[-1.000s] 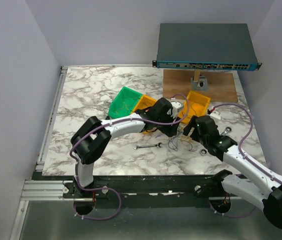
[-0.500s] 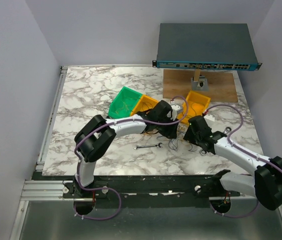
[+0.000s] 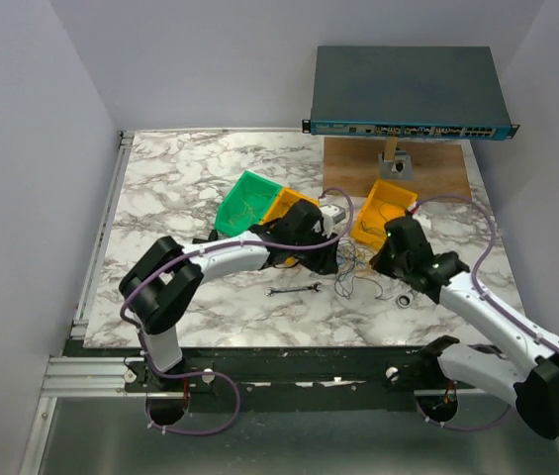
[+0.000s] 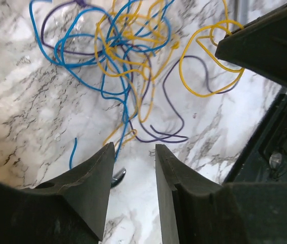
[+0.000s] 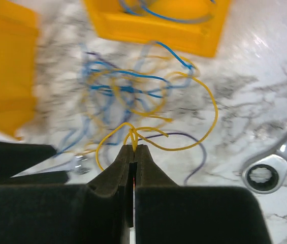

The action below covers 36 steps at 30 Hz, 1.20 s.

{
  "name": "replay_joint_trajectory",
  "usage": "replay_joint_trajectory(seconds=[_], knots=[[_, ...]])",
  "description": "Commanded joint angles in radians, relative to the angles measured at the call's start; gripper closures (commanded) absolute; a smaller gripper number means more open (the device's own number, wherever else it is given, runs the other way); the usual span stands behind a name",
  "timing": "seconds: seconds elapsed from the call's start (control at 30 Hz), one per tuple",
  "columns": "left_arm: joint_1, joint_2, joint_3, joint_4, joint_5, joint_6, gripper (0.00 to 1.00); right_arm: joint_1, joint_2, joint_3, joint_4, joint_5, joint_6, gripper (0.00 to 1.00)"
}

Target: Untangle the cables

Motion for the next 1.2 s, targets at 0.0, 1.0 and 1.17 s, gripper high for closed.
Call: replay_joint_trajectory(seconds=[0.0, 1.0, 1.17], knots=[[0.000, -0.125, -0.009, -0.001, -0.038, 0.032, 0.58, -0.004, -0.073, 0.199, -0.153, -0.154, -0.093, 0.99], [-0.008, -0.240, -0.157, 0.616, 0.045, -0.030, 0.32, -0.004, -0.135, 0.664, 0.065, -0.756, 0.062, 0.99], [-0.011, -0.083, -0.123, 0.647, 0.012, -0.128, 0.69, -0.005, -0.115, 0.805, 0.008, -0.710, 0.037, 0.99]])
